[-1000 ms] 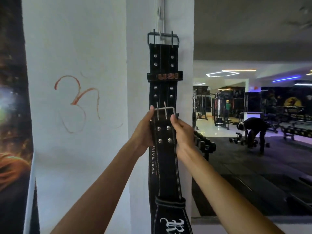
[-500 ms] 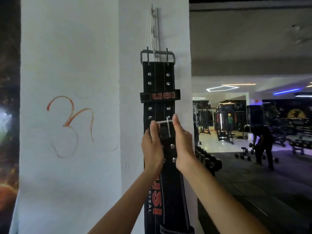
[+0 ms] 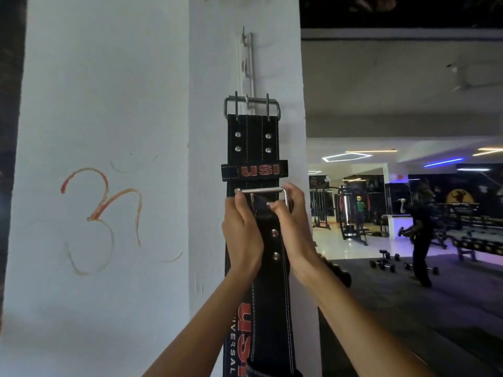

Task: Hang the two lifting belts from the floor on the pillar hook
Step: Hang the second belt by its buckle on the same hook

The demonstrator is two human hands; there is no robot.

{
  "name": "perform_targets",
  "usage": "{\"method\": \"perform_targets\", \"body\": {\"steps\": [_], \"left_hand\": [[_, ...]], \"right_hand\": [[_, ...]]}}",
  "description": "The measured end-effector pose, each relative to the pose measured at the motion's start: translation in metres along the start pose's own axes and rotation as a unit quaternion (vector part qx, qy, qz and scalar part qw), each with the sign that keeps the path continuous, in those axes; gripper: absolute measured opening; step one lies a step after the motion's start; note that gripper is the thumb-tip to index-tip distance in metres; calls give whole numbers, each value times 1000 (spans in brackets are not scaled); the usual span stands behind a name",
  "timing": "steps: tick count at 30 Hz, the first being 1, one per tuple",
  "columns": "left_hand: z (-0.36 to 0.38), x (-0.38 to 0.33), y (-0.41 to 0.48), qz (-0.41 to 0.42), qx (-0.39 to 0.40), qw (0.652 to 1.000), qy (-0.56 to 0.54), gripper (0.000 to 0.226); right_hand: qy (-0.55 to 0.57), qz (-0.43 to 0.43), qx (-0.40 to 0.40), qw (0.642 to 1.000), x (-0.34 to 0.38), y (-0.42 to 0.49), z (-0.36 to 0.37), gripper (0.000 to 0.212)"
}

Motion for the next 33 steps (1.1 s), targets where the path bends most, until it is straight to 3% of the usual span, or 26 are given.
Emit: {"method": "perform_targets", "body": {"steps": [1,3,9,14,19,26,30,33], "left_hand": [[1,-4,1,3,7,1000,3,29],[1,-14,3,19,18,1000,11,23],[-1,-52,25,181,18,974,133,51],[10,-87,93,195,-29,969,147,68],[38,-125,180,135,-66,962,229,59],[75,-127,265,61,-20,966,252,46],[79,-103,275,25,30,948,316,37],[76,-95,266,75,11,937,340,34]], "right_hand": [[-25,-63,-20,997,1,2,3,32],[-60,-153,-88,982,4,6,7,39],[-50,-225,-179,956,33,27,14,39],[-109,-238,-202,944,80,79,28,56],[-201,-219,-216,930,131,170,48,57],[-286,-134,-213,924,150,262,60,52],[-334,-95,-186,919,127,281,61,50],[-367,-134,-195,900,120,278,61,52]]}}
Point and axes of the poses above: each hand's wrist, its own y-axis towards the middle knuckle, its own z-axis out of the palm, x = y × z, the point moved 1 cm from there along y, towards the middle knuckle, and after that the axes turned 1 degree about -x, right-handed, at the moved point
